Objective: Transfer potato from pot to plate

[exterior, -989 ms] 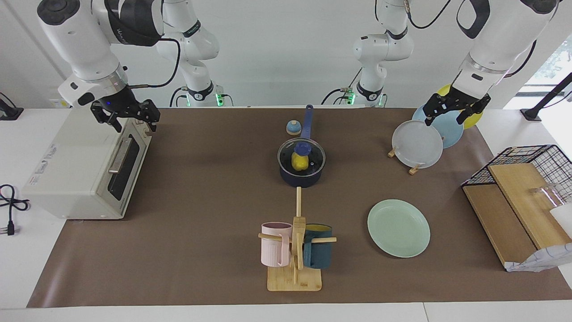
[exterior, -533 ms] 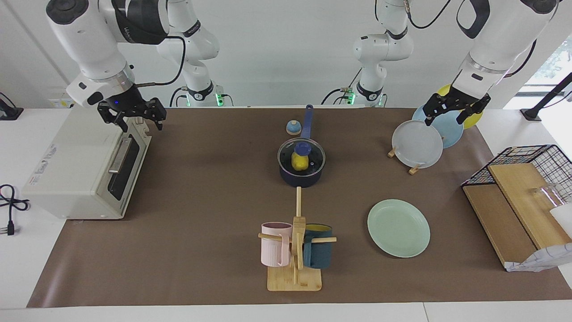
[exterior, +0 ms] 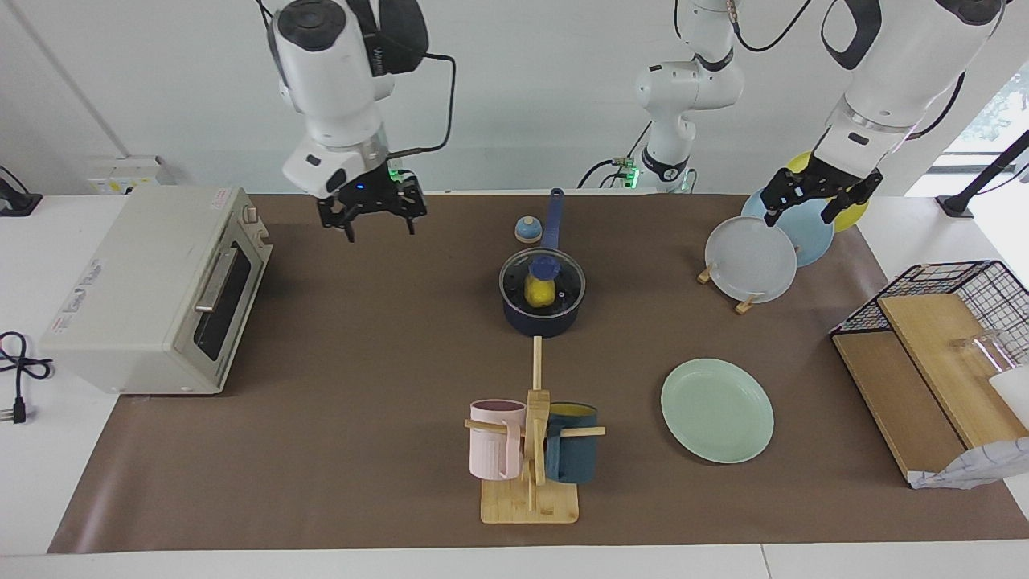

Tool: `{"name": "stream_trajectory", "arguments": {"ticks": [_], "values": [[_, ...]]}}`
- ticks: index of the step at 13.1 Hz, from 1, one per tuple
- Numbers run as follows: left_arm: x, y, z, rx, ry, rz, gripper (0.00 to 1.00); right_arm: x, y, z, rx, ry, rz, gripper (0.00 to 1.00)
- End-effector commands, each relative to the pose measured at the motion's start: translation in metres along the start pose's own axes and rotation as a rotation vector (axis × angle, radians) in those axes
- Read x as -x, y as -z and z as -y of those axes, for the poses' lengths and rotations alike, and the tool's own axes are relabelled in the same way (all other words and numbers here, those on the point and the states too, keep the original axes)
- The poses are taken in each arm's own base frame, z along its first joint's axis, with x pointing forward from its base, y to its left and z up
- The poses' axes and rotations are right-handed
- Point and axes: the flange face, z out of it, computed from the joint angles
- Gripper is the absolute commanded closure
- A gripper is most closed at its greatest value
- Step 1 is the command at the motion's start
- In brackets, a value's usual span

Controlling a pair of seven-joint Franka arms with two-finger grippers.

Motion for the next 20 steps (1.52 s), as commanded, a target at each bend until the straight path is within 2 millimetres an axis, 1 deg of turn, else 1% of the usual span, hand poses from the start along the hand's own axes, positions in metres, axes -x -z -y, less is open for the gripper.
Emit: {"name": "stream_trajectory", "arguments": {"ticks": [1, 2, 3, 4, 5, 6, 8, 10, 11, 12, 13, 15, 16, 18, 19, 20], "values": [[0.003, 0.004, 0.003, -0.014, 0.013, 0.002, 0.0, -0.016, -0.016, 0.065, -0.017, -0.037, -0.033, 0.0], [0.003, 0.004, 0.004, -0.014, 0.014, 0.001, 0.0, -0.017, -0.033, 0.101, -0.033, -0.043, -0.057, 0.0], [0.003, 0.004, 0.004, -0.014, 0.014, 0.002, 0.0, -0.013, -0.043, 0.13, -0.047, -0.048, -0.069, 0.0], [0.003, 0.004, 0.003, -0.014, 0.013, 0.0, 0.0, -0.014, -0.063, 0.151, -0.052, -0.051, -0.076, 0.0], [0.003, 0.004, 0.003, -0.014, 0.013, 0.002, 0.0, -0.013, -0.069, 0.163, -0.054, -0.045, -0.081, 0.0], [0.003, 0.004, 0.004, -0.014, 0.014, 0.002, 0.0, -0.013, -0.072, 0.168, -0.054, -0.042, -0.077, 0.0], [0.003, 0.004, 0.003, -0.014, 0.013, 0.0, 0.0, -0.011, -0.09, 0.174, -0.045, -0.048, -0.061, 0.0], [0.003, 0.004, 0.003, -0.014, 0.013, 0.0, 0.0, -0.005, -0.091, 0.188, -0.058, -0.045, -0.079, 0.0], [0.003, 0.004, 0.003, -0.014, 0.013, 0.0, 0.0, 0.003, -0.095, 0.204, -0.052, -0.039, -0.083, 0.0], [0.003, 0.004, 0.003, -0.014, 0.013, 0.002, 0.0, 0.01, -0.113, 0.221, -0.035, -0.018, -0.067, 0.0], [0.003, 0.004, 0.003, -0.014, 0.013, 0.0, 0.0, 0.012, -0.124, 0.223, -0.031, -0.023, -0.062, 0.0], [0.003, 0.004, 0.003, -0.014, 0.013, 0.0, 0.0, 0.011, -0.126, 0.22, -0.03, -0.027, -0.063, 0.0], [0.003, 0.004, 0.003, -0.014, 0.013, 0.002, 0.0, 0.013, -0.131, 0.219, -0.035, -0.025, -0.071, 0.0], [0.003, 0.004, 0.004, -0.014, 0.014, 0.001, 0.0, 0.021, -0.149, 0.212, -0.044, -0.022, -0.083, 0.0], [0.003, 0.004, 0.004, -0.014, 0.014, 0.001, 0.0, 0.025, -0.155, 0.21, -0.046, -0.017, -0.087, 0.0], [0.003, 0.004, 0.003, -0.014, 0.013, 0.0, 0.0, 0.025, -0.156, 0.21, -0.05, -0.016, -0.094, 0.0]]}}
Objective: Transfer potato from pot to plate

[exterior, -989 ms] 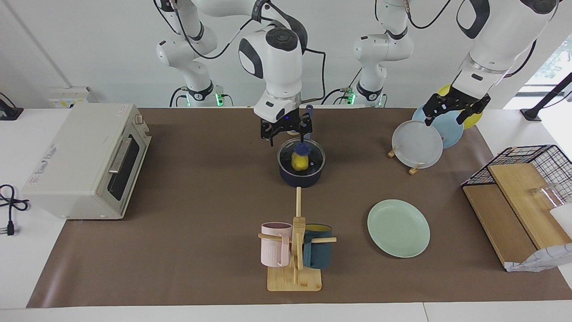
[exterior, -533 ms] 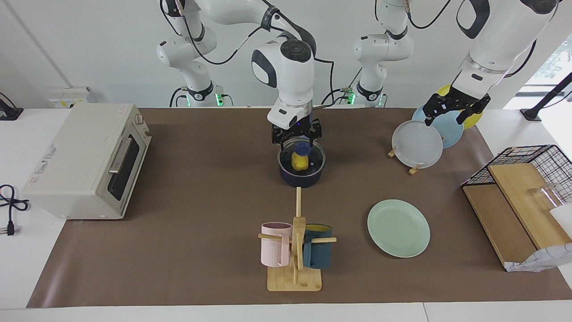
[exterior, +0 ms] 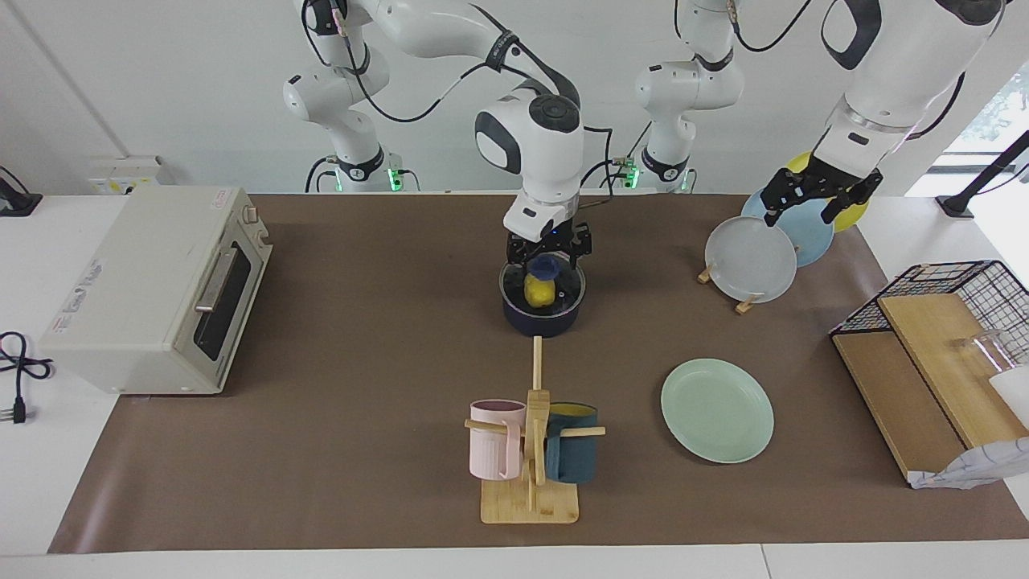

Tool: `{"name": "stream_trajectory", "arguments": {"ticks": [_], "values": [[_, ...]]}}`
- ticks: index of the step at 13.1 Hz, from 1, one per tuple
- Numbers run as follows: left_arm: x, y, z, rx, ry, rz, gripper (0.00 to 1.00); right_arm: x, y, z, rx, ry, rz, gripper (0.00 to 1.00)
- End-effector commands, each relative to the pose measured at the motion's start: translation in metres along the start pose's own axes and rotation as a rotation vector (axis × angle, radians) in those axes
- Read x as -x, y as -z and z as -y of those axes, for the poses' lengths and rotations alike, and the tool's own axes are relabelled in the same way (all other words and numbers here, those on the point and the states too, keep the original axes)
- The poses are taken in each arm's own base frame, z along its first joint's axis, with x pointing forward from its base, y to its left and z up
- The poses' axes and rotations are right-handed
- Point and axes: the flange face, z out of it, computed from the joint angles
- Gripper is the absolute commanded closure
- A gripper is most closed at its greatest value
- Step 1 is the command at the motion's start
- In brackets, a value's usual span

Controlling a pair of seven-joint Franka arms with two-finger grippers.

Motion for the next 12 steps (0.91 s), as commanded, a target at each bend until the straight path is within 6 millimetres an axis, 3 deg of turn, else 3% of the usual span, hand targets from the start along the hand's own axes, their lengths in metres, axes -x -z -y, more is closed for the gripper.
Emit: {"name": "stream_trajectory", "arguments": {"ticks": [1, 4, 8, 10, 12], "values": [[0.0031, 0.004, 0.0037, -0.014, 0.014, 0.002, 0.0, 0.0112, -0.0049, -0.0121, -0.008, 0.002, -0.013, 0.0], [0.003, 0.0042, 0.0037, -0.014, 0.014, 0.0, 0.0, 0.0165, -0.0086, -0.0112, -0.009, 0.008, -0.014, 0.0], [0.003, 0.0042, 0.0037, -0.014, 0.014, 0.0, 0.0, 0.0162, -0.0089, -0.0122, -0.007, 0.011, -0.011, 0.49], [0.003, 0.0042, 0.0037, -0.014, 0.014, 0.001, 0.0, 0.0145, -0.0072, -0.0122, -0.009, 0.022, -0.014, 0.64], [0.003, 0.0042, 0.0037, -0.014, 0.014, 0.0, 0.0, 0.01, -0.0002, -0.0112, -0.012, 0.021, -0.018, 0.67]]}}
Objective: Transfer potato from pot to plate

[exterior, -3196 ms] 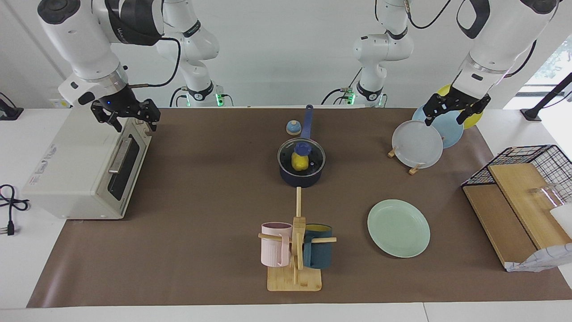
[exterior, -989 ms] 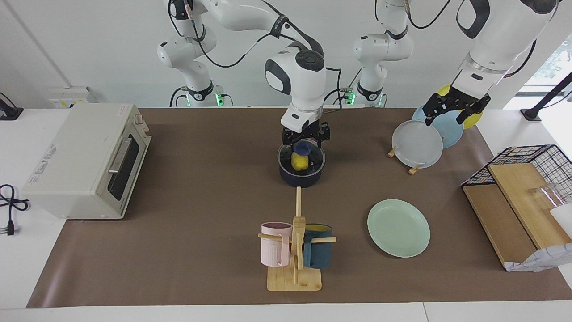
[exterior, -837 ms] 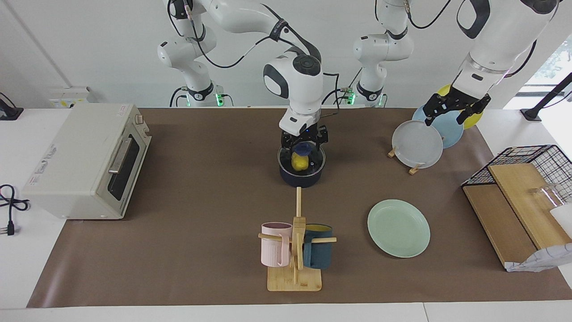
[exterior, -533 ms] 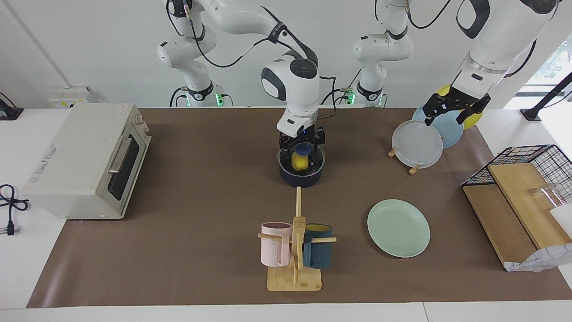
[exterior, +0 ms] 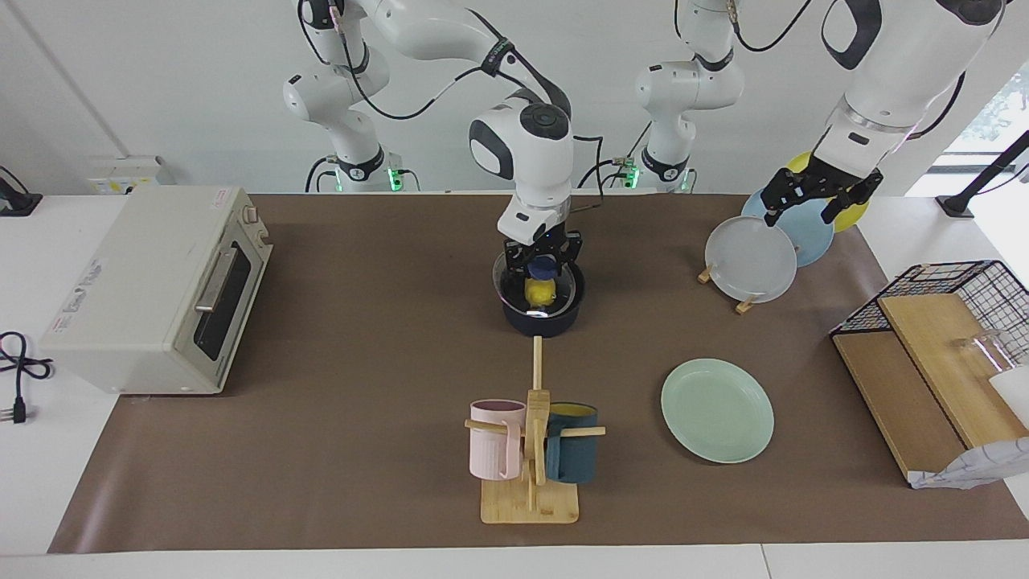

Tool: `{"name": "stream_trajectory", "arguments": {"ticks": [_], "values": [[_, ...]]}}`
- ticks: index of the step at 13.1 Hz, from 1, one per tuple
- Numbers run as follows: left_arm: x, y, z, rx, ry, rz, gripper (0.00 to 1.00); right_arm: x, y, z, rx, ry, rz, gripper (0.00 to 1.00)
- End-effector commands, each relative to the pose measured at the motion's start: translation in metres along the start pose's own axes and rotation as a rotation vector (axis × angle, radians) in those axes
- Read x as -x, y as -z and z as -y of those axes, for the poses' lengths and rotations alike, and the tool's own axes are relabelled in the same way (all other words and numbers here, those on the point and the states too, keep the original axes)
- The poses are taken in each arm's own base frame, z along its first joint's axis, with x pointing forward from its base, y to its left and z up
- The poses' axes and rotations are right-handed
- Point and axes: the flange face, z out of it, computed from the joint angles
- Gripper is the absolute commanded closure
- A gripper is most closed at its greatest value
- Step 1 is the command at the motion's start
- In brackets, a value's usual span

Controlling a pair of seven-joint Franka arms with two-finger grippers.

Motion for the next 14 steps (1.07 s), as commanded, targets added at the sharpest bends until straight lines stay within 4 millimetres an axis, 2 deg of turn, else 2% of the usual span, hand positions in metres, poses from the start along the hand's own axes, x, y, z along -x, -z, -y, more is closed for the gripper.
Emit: {"name": "stream_trajectory", "arguments": {"ticks": [1, 3, 4, 6, 8, 10, 13, 14], "values": [[0.003, 0.004, 0.004, -0.014, 0.014, 0.0, 0.0, -0.007, 0.019, -0.006, -0.008, 0.01, -0.014, 0.67], [0.003, 0.004, 0.004, -0.014, 0.014, 0.0, 0.0, -0.017, 0.038, -0.012, 0.002, 0.023, -0.003, 0.67], [0.003, 0.004, 0.004, -0.014, 0.014, 0.0, 0.0, -0.026, 0.042, -0.024, 0.009, 0.039, 0.002, 0.67], [0.003, 0.004, 0.004, -0.014, 0.014, 0.0, 0.0, -0.05, 0.052, -0.065, 0.014, 0.068, 0.006, 0.67], [0.003, 0.004, 0.003, -0.014, 0.012, 0.002, 0.0, -0.072, 0.058, -0.113, 0.017, 0.105, 0.007, 0.67], [0.003, 0.004, 0.004, -0.014, 0.014, 0.0, 0.0, -0.089, 0.055, -0.165, 0.023, 0.158, 0.023, 0.67], [0.003, 0.004, 0.003, -0.014, 0.012, 0.0, 0.0, -0.111, 0.049, -0.26, 0.014, 0.212, 0.037, 0.67], [0.003, 0.004, 0.004, -0.014, 0.014, 0.002, 0.0, -0.112, 0.043, -0.287, 0.009, 0.228, 0.05, 0.67]]}}
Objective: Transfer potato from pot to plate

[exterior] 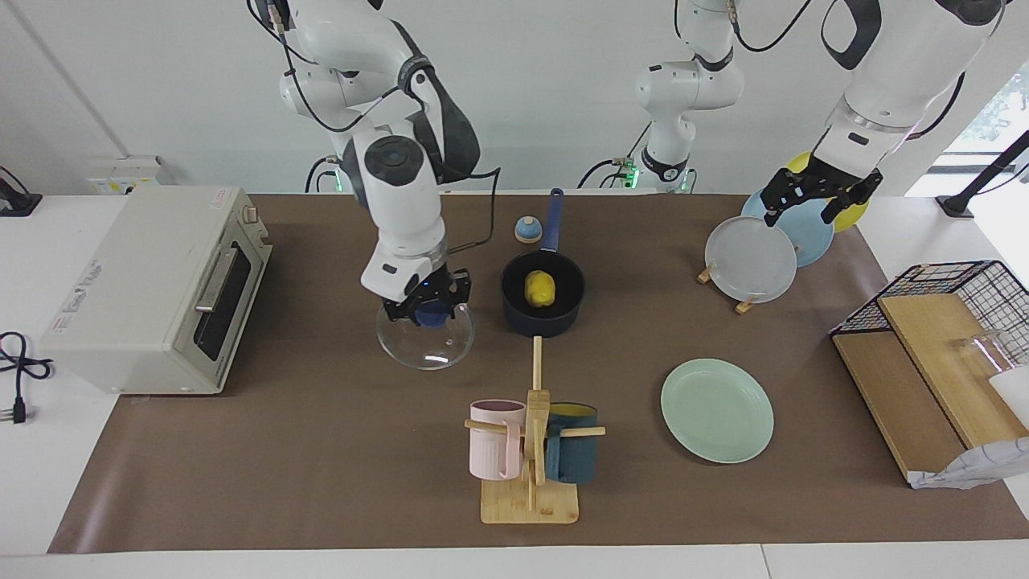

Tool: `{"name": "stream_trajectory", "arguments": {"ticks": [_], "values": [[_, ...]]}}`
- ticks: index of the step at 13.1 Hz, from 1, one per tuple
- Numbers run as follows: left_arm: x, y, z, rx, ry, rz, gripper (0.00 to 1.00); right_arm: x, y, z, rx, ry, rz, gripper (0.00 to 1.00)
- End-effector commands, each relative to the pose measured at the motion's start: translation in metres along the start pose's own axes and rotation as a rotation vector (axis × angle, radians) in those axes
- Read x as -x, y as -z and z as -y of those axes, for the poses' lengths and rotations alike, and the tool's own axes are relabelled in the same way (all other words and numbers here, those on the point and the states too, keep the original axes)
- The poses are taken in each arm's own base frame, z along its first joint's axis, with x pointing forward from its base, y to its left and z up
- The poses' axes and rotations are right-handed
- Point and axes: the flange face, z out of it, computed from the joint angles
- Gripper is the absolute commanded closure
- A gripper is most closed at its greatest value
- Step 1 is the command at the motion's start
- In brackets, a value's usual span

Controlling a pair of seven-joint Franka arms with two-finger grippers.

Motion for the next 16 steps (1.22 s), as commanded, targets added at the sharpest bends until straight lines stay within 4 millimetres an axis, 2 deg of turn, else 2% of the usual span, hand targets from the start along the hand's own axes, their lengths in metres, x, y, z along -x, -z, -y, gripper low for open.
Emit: {"name": "stream_trajectory", "arguments": {"ticks": [1, 4, 5, 8, 11, 12, 13, 14, 16], "values": [[0.003, 0.004, 0.003, -0.014, 0.012, 0.002, 0.0, 0.018, -0.009, -0.06, -0.04, 0.032, 0.025, 0.67], [0.004, 0.005, -0.004, -0.015, 0.0, 0.002, 0.0, 0.054, -0.048, -0.114, -0.079, 0.043, 0.0, 0.67], [0.003, 0.004, -0.006, -0.014, -0.003, -0.001, 0.0, 0.059, -0.058, -0.123, -0.073, 0.07, -0.039, 0.67], [0.008, 0.001, -0.007, -0.016, -0.003, 0.012, 0.0, 0.07, -0.079, -0.135, -0.063, 0.058, -0.053, 0.66], [0.016, -0.007, -0.007, -0.019, -0.001, 0.035, 0.0, 0.075, -0.088, -0.137, -0.062, 0.052, -0.054, 0.6], [0.02, -0.009, -0.012, -0.021, -0.01, 0.052, 0.0, 0.08, -0.096, -0.137, -0.06, 0.048, -0.052, 0.5], [0.03, -0.018, -0.032, -0.024, -0.048, 0.085, 0.0, 0.081, -0.096, -0.139, -0.06, 0.042, -0.052, 0.15], [0.042, -0.026, -0.055, -0.025, -0.065, 0.095, 0.0, 0.079, -0.094, -0.141, -0.058, 0.042, -0.055, 0.0], [0.067, -0.046, -0.13, 0.023, 0.018, 0.053, 0.0, 0.069, -0.075, -0.137, -0.058, 0.044, -0.07, 0.0]]}}
